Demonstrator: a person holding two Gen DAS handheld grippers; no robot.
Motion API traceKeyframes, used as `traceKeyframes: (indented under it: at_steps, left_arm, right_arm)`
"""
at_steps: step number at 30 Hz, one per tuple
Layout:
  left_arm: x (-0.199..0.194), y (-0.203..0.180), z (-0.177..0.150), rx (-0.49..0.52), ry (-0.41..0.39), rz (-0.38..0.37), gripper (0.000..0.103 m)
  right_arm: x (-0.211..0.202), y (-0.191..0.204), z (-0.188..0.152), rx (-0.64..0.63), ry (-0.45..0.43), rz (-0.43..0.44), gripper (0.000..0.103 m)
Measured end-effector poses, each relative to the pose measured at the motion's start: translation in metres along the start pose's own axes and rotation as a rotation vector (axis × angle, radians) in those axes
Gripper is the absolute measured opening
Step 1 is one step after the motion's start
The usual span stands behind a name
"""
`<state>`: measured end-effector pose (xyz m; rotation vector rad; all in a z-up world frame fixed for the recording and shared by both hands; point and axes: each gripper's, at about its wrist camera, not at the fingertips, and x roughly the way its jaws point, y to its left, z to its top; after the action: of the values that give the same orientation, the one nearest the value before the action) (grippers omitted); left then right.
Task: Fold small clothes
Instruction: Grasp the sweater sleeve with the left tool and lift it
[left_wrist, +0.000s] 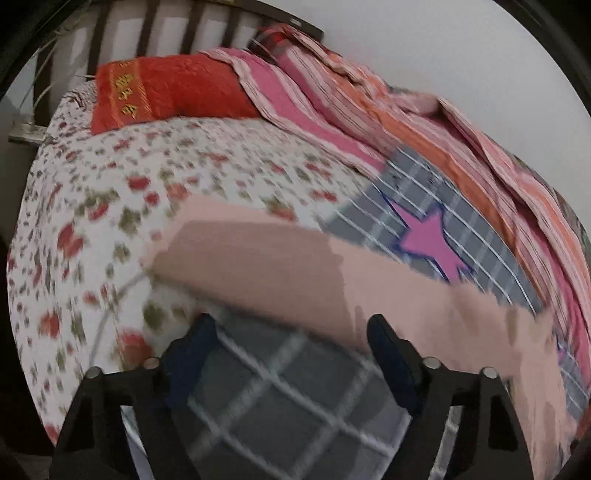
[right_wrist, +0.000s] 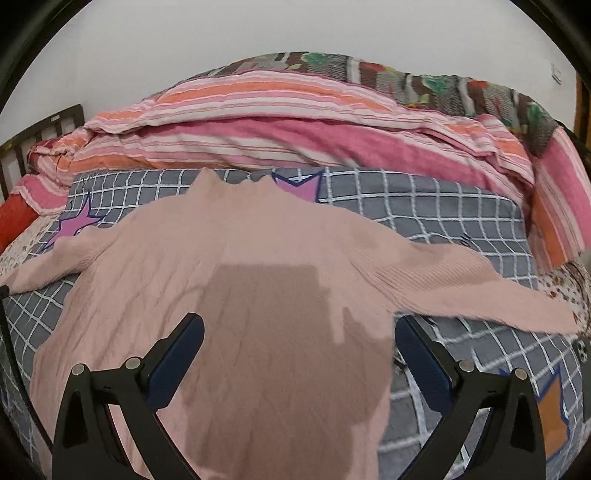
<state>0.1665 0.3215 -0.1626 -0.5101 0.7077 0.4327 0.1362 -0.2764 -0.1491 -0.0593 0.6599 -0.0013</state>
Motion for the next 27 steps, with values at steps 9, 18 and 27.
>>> traceKeyframes:
  at_steps: [9, 18, 27]
  left_arm:
    - [-0.003, -0.024, 0.039, 0.082, -0.122, 0.086, 0.007]
    - [-0.069, -0.167, 0.034, 0.329, -0.230, -0.065, 0.007]
    - [-0.100, -0.362, -0.057, 0.614, -0.195, -0.319, 0.006]
  right_arm:
    - [0.023, -0.014, 0.024, 0.027, -0.024, -0.009, 0.101]
    - [0.009, -0.062, 0.018, 0.105, -0.070, 0.002, 0.101]
    - [0.001, -0.123, 0.003, 0.192, -0.065, -0.019, 0.101]
